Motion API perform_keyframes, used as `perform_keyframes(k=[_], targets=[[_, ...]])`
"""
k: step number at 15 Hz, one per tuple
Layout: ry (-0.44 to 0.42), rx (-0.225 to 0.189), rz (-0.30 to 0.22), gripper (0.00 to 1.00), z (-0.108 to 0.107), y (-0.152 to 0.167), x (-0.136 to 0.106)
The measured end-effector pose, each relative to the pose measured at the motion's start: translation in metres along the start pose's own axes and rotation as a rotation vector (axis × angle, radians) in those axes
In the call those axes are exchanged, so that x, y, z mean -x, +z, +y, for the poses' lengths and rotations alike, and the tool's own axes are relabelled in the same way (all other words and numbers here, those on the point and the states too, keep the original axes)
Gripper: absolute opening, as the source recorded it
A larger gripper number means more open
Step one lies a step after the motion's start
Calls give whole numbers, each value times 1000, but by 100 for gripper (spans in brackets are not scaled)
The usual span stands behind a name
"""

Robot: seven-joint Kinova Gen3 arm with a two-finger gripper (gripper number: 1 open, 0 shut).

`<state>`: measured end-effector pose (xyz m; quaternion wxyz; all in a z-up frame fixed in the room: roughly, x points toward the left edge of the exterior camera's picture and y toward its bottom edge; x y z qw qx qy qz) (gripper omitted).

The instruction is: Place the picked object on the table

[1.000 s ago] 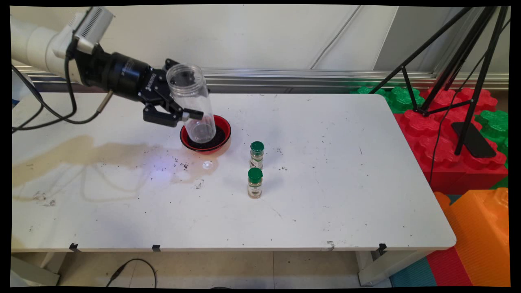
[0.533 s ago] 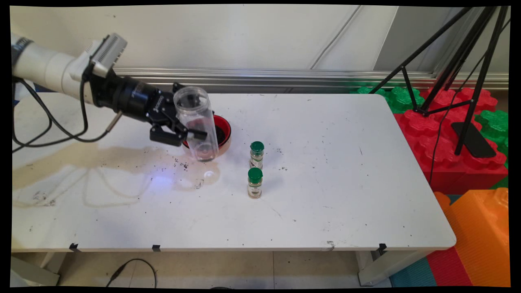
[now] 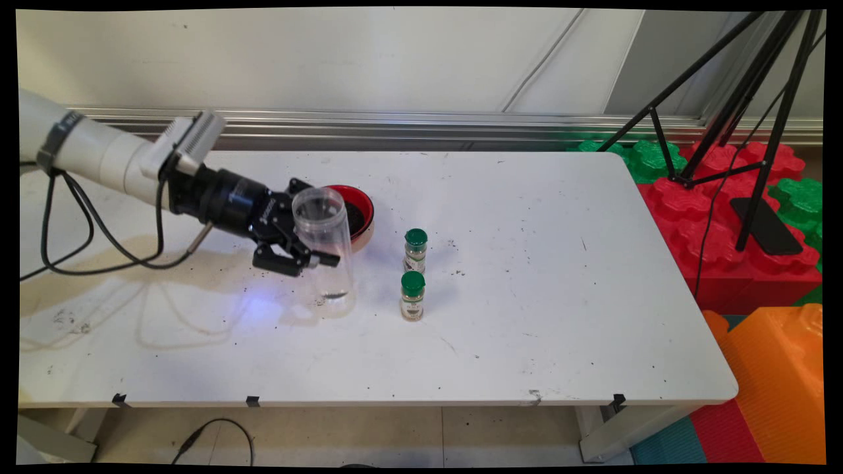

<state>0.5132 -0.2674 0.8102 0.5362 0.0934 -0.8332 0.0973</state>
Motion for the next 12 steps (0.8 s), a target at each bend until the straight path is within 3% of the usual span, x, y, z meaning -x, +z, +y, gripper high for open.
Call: perform_keyframes(k=[12], targets=[[-59,-4,-53,0,17,25,51]])
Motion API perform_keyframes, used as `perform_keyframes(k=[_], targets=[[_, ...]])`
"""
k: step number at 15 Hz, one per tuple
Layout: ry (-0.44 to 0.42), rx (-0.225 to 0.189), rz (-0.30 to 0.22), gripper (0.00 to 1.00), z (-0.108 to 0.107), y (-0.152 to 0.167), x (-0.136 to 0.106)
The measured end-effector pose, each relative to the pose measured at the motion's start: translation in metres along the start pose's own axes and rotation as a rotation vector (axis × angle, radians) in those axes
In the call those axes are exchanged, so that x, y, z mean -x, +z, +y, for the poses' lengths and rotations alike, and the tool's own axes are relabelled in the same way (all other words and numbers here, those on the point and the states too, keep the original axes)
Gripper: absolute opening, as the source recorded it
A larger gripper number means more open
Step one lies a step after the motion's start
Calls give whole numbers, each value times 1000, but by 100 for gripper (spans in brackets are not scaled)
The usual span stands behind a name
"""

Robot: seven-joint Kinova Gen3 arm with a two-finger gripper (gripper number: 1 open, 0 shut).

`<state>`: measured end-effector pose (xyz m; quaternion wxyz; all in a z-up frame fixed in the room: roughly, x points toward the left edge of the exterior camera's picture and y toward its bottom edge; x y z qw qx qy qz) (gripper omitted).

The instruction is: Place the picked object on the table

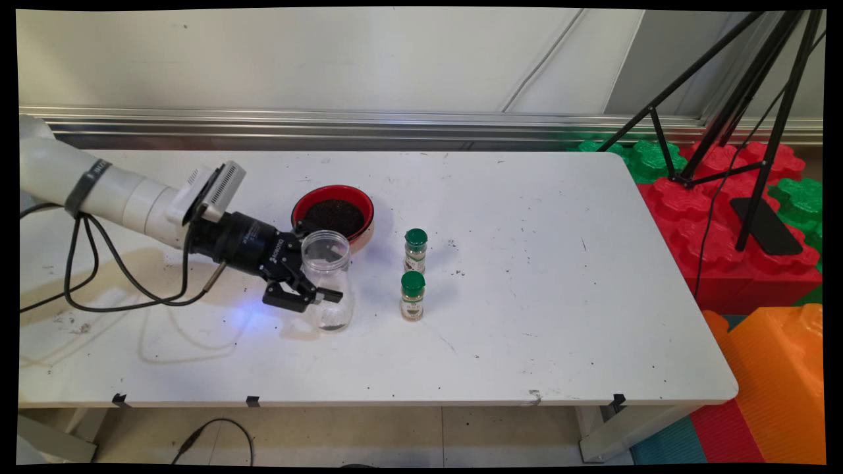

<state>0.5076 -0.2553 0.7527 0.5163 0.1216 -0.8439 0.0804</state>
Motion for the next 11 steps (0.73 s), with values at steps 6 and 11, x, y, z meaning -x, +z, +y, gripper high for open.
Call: perform_keyframes(k=[6,11], targets=[[-15,-12,-13,0,2,7,11],[-22,-19,-18,100,3,9,16]])
